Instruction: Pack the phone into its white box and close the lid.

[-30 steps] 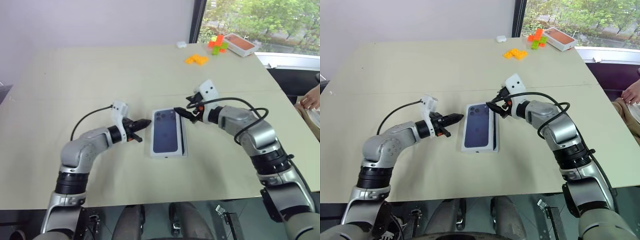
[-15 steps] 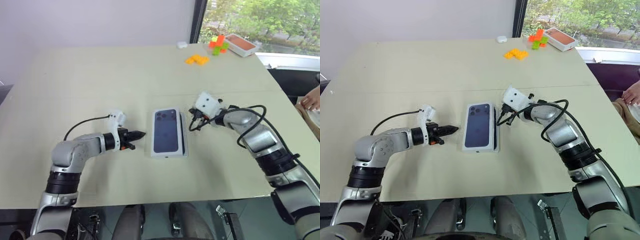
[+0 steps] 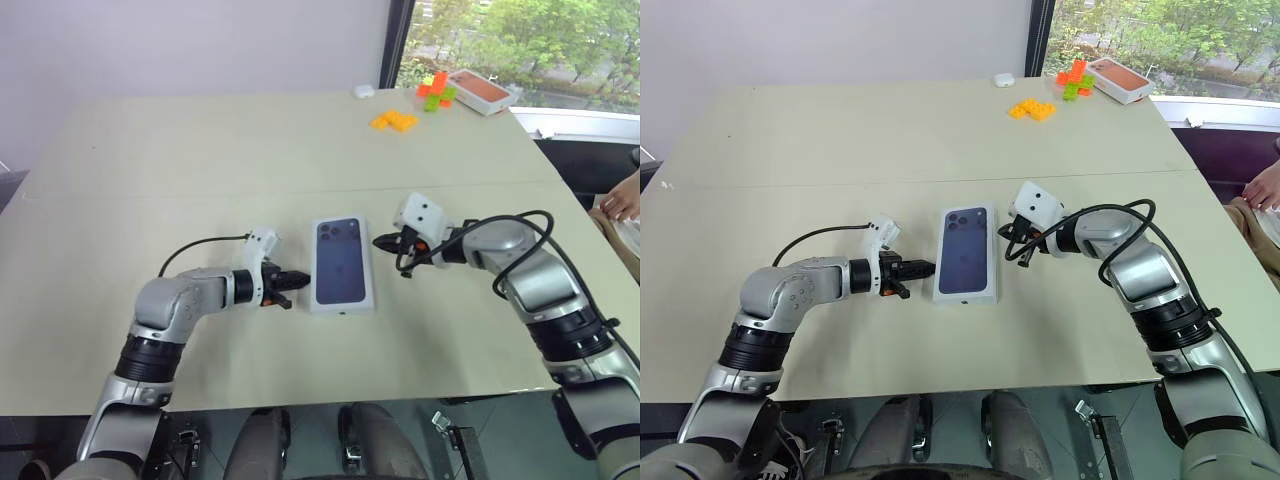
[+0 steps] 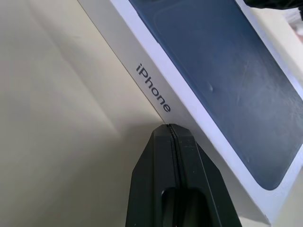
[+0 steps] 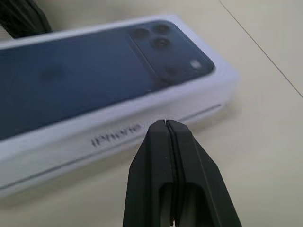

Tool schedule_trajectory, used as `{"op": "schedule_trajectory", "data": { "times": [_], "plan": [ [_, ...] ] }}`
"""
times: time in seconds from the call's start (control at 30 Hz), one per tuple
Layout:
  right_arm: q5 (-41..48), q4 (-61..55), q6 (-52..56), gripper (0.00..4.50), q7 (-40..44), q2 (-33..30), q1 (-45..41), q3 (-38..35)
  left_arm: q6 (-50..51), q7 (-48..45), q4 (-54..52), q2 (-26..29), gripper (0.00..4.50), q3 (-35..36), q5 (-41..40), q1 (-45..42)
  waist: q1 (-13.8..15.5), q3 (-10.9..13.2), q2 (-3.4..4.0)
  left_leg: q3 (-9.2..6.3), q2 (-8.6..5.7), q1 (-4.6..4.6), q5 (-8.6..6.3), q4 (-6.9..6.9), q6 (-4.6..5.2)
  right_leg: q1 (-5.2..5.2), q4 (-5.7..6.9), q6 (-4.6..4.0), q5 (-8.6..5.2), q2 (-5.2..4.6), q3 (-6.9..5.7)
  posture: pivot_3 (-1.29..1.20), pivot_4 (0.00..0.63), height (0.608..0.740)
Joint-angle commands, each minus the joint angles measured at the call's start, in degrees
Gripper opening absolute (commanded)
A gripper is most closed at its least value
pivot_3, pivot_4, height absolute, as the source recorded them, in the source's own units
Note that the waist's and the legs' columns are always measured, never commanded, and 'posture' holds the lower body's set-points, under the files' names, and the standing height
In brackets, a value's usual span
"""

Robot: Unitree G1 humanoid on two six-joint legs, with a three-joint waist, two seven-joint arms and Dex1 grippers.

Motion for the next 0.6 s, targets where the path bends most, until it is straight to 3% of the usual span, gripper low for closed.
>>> {"op": "schedule_trajectory", "data": {
  "times": [0.03, 0.6],
  "plan": [
    [0.38, -2.81, 0.70, 0.02, 0.39, 0.33, -0.48, -0.89, -2.46, -0.57, -0.65, -0.76, 0.00, -0.05, 0.76, -2.07, 0.03, 0.00, 0.00, 0.00, 0.00, 0.00, 0.00, 0.05, 0.00, 0.01, 0.02, 0.00, 0.00, 0.00, 0.00, 0.00, 0.150, 0.740],
    [-4.04, -2.60, -1.46, 0.02, 1.49, 0.11, 0.82, 1.06, -2.57, 0.63, -0.22, -3.27, 0.00, 2.67, 0.67, -4.04, 0.05, 0.00, 0.00, -0.01, -0.01, 0.02, -0.01, 0.23, 0.02, 0.13, 0.03, 0.04, 0.02, 0.00, 0.00, 0.00, 0.150, 0.740]
  ]
}}
